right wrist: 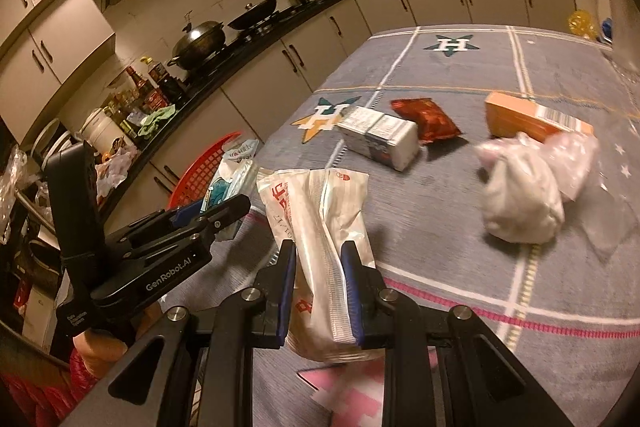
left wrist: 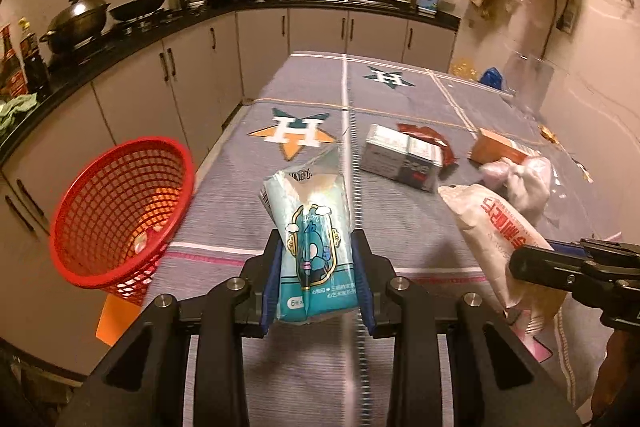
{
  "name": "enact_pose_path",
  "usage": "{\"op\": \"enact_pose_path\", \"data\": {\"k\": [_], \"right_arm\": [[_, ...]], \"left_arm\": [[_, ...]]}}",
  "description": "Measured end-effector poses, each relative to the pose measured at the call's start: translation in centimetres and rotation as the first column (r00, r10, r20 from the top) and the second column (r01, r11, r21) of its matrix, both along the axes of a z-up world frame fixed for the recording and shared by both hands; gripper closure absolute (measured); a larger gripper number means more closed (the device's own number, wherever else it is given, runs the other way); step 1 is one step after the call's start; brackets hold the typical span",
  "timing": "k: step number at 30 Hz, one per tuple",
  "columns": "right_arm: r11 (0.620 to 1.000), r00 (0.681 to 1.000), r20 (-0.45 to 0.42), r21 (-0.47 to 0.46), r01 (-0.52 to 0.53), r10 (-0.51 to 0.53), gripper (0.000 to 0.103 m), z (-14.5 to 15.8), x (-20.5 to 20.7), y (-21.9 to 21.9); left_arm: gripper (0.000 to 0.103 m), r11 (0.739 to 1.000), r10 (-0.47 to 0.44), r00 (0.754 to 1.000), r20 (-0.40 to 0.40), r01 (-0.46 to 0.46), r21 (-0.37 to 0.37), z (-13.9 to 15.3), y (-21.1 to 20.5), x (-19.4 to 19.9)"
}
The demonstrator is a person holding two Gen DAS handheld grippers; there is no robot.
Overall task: Collect trash
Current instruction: 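Carry the tissue pack with the left tool while the right tool carries the bag to the basket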
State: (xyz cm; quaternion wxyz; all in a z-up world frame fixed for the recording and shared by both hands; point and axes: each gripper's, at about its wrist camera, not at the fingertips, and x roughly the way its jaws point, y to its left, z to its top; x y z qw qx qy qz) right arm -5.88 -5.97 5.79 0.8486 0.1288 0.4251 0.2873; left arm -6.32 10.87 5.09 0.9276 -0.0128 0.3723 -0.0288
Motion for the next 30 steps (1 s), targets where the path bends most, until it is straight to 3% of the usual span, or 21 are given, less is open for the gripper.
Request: {"op": "enact_pose_path", "data": {"k": [17,30], "right_arm": [[0.993,0.993,-0.022,-0.003,-0.114,0.114,0.078,0.5,4.3,7.8],[0.984,0.983,-0.04,0.03,-0.177,0.178,0.078,0.8,7.4,14.4]], "left_arm": [[0.071,0.99,0.138,0.99,0.02,-0.137,-0.02,1.0,7.3,0.1],[0.07,0.962,0.274,0.961,0.025,-0.273,-0.021,1.5,13.6,0.5]]}}
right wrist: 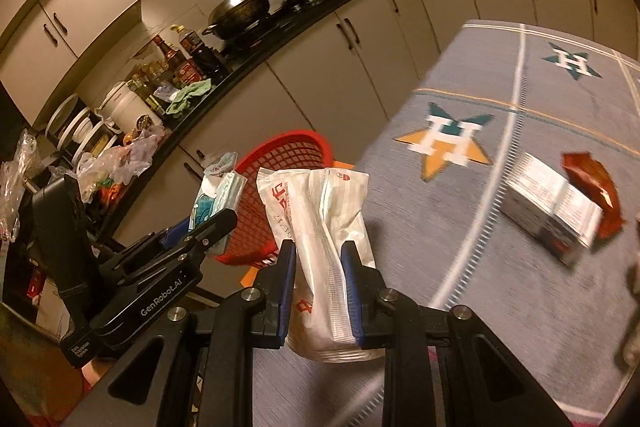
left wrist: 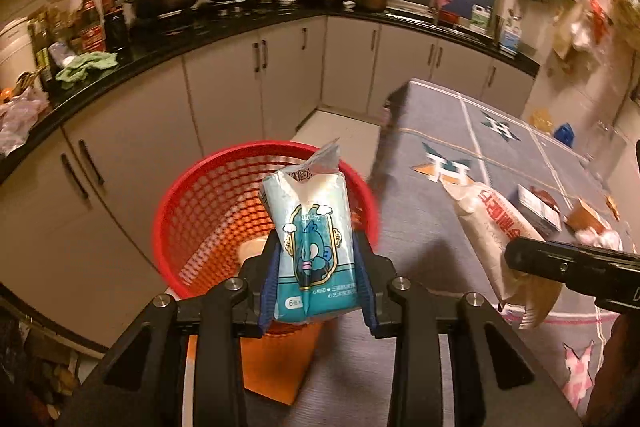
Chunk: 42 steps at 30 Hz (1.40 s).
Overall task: Collect trash
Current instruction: 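Carry the tissue pack with the left tool while the right tool carries the bag to the basket, then open the left tool over the basket while the right tool releases the plastic bag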
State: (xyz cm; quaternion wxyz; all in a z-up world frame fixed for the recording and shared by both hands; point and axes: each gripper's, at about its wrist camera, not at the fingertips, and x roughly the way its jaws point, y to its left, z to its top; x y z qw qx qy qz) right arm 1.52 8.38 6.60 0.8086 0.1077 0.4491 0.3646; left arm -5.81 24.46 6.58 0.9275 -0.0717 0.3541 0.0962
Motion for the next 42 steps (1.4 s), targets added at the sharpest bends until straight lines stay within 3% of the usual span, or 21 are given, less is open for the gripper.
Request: {"op": "enact_pose_path", "data": {"k": [17,30,31,33,39,42], "right_arm": [[0.999,0.999,-0.044,0.024,-0.03,0.032,0.077,-0.9,5.2,8.7],[1.0,0.997,-0.072,0.02,-0.014,0.016,0.073,-2.0,7.3,10.6],[1.0,0.997,-0.073,0.022,-0.012,0.013,0.072,-2.1,7.4,10.7],[0.999,0.997,-0.074,0.033,-0.014,0.017,0.061,-2.1,7.4,10.5],[0.998,0.998,-0.057,0.061,-0.006,0.009,0.06,-1.4,7.2,9.2],[0.998,0.999,-0.046,0.066,0.007,-0.004,0.06,-1.0,6.7,8.1]], "left_arm": [[0.068,0.995,0.094,0.994,-0.058,-0.095,-0.011,-2.0,5.2,1.6],[0.064,0.992,0.118,0.989,-0.092,-0.12,-0.023,-3.5,6.7,2.2],[0.061,0.992,0.12,0.989,-0.091,-0.122,-0.021,-3.5,6.7,2.2],[0.058,0.993,0.115,0.99,-0.08,-0.117,-0.022,-3.4,6.5,2.1],[0.056,0.993,0.119,0.99,-0.076,-0.121,-0.017,-3.0,6.0,2.0],[0.048,0.992,0.125,0.99,-0.068,-0.126,-0.014,-2.7,5.6,1.6]]}}
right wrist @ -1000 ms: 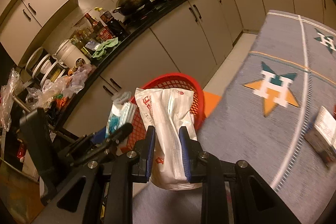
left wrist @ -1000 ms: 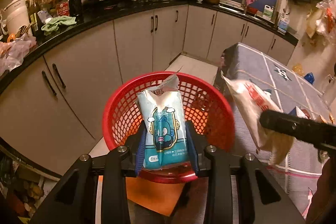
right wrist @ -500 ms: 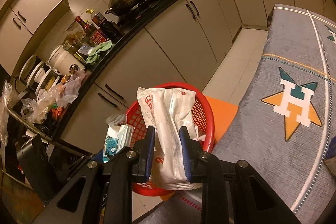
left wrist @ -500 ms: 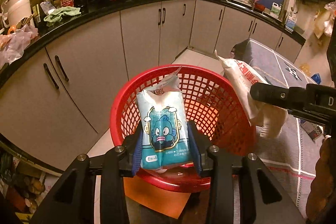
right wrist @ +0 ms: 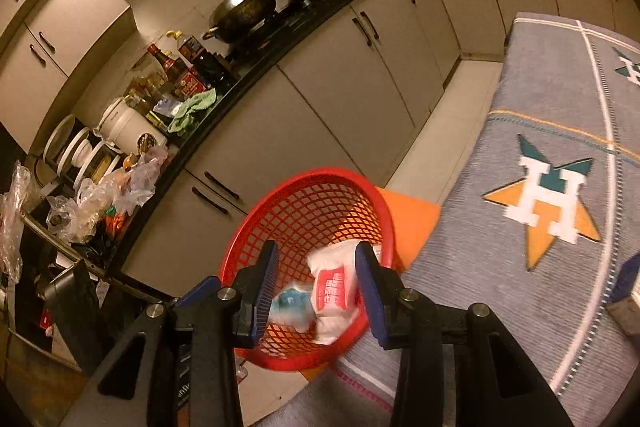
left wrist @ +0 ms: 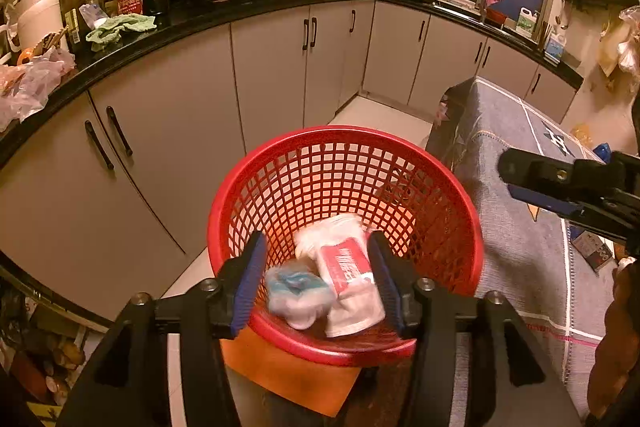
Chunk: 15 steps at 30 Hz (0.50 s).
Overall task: Collect trash
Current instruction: 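Open the left tool over the basket while the right tool releases the plastic bag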
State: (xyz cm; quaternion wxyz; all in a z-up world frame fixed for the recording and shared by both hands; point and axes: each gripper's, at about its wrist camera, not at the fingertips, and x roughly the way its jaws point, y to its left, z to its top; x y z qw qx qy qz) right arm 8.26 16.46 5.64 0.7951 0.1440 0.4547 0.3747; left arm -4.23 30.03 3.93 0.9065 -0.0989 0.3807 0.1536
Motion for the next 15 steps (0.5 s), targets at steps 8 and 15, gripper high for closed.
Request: {"op": "enact_pose_path", "data": {"k": [8,15], "right_arm": [[1.0,1.0,0.02,-0.013,0.014,-0.013,0.06,0.7,-2.3,-3.2],[0.998,0.997,0.037,0.006,0.063,-0.063,0.06,1.4,-4.6,-7.4]], "left_arm": [[0.043,0.999,-0.035,0.999,0.033,0.034,0.012,1.6,-2.5,-1.3],[0.039,0.992,-0.123,0.992,0.031,0.122,0.025,1.9,-7.2,-1.5]]}}
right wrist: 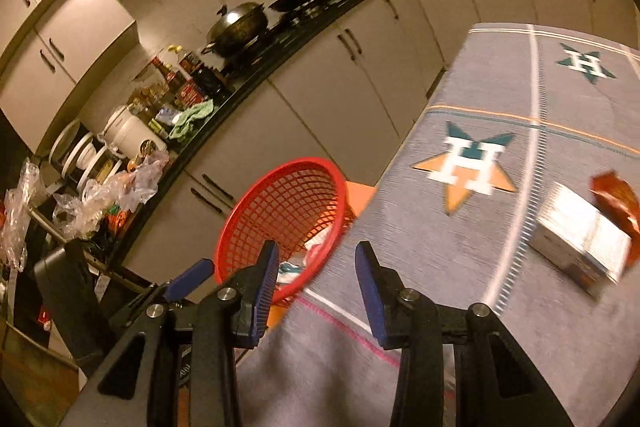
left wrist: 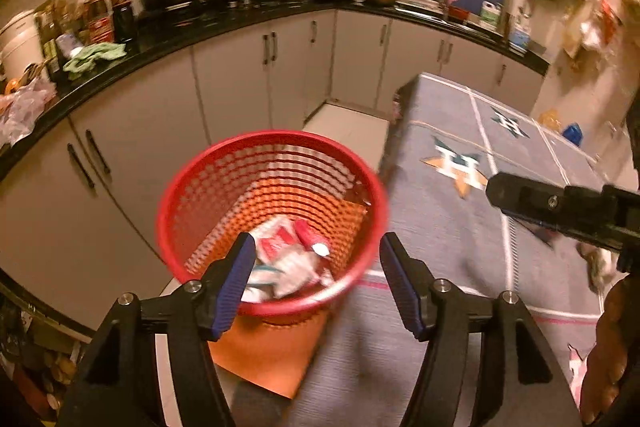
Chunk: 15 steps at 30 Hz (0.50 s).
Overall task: Collect trash
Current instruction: 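Open the left tool over the basket while the right tool releases the plastic bag, then move both tools back from the basket to the table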
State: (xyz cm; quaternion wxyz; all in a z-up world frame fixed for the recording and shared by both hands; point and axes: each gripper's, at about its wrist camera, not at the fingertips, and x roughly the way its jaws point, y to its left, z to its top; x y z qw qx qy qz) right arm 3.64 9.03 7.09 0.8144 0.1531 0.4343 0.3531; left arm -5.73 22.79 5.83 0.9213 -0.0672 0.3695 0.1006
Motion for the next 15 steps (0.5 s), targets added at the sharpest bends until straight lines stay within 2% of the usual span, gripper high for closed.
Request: {"op": "enact_pose_path", "data": {"k": [5,8,15], "right_arm": [[0.998,0.998,0.015,-0.005,0.06,-0.06,0.06,0.2,-1.6,-4.5],[0.994,0.994,0.026,-0.005,0.105,-0.105,0.051,0.2,-2.6,-8.0],[0.97,0.97,0.05,-0.039,0.242,-0.24,0.051,0.1,-4.7,-16.5]], "left_arm": [[0.039,0.998,-0.068,0.997,-0.028,0.069,0.014,-0.9,-3.9,0.6],[0.039,0.992,-0.122,0.991,-0.049,0.122,0.012,-1.6,-6.6,1.1],[0.039,0.967,-0.251,0.964,-0.087,0.254,0.031,-2.8,-13.4,2.0]]}}
